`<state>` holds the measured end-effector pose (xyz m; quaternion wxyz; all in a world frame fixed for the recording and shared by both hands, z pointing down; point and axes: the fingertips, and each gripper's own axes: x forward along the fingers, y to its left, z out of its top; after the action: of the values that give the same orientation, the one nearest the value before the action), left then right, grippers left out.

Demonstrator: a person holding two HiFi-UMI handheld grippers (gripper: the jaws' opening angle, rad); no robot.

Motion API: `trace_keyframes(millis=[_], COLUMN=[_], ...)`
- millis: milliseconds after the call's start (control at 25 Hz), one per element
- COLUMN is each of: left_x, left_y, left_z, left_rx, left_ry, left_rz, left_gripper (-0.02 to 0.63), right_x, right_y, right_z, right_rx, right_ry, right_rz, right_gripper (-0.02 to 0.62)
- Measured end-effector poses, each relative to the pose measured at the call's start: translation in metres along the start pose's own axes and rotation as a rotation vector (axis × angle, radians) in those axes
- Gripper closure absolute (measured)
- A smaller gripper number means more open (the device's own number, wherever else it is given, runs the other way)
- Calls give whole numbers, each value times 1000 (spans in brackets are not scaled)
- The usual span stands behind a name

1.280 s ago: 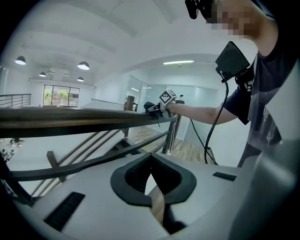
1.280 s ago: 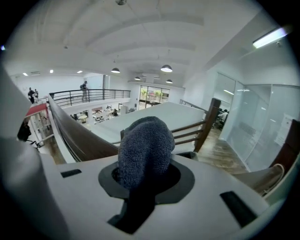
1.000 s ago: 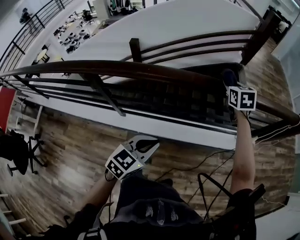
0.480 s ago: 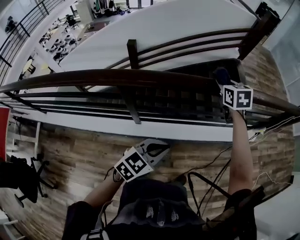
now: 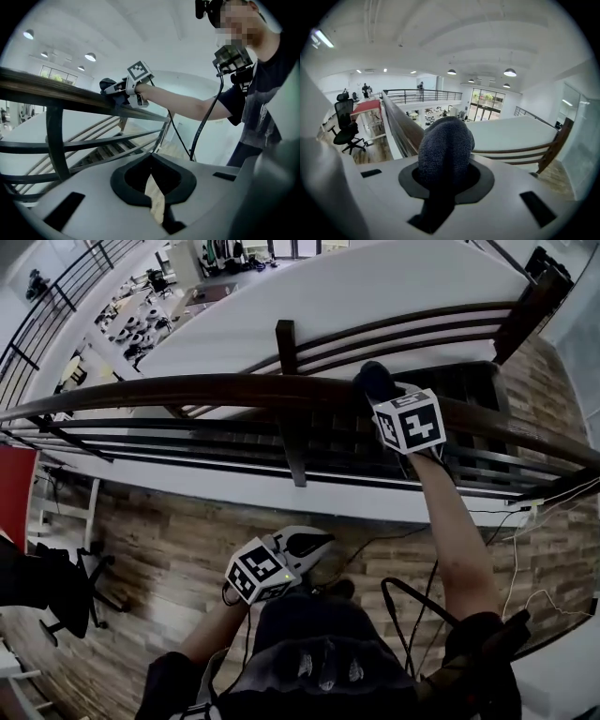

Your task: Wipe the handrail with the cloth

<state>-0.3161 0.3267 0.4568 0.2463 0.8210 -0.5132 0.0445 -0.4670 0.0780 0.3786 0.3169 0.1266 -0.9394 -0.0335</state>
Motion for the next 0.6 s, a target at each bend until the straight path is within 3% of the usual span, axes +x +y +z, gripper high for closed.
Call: trace_keyframes(millis=[200, 360, 480, 600], left_x=[-14, -25, -31, -29], left_y=[7, 23, 51, 75], left_z=[-9, -17, -40, -69], left_rx=[53, 55, 6, -15], left_ry=[40, 39, 42, 117], left_rz=[117, 144, 114, 54], left_gripper=[600, 600, 600, 600], right_x=[32, 25, 43, 99], right_y=[67, 130, 162, 156], right_z=[38, 36, -19, -79], right_rx=[-52, 2, 160, 418], right_ry=[-26, -136, -112, -52], right_rz=[189, 396, 506, 496], right_gripper=[520, 520, 520, 520])
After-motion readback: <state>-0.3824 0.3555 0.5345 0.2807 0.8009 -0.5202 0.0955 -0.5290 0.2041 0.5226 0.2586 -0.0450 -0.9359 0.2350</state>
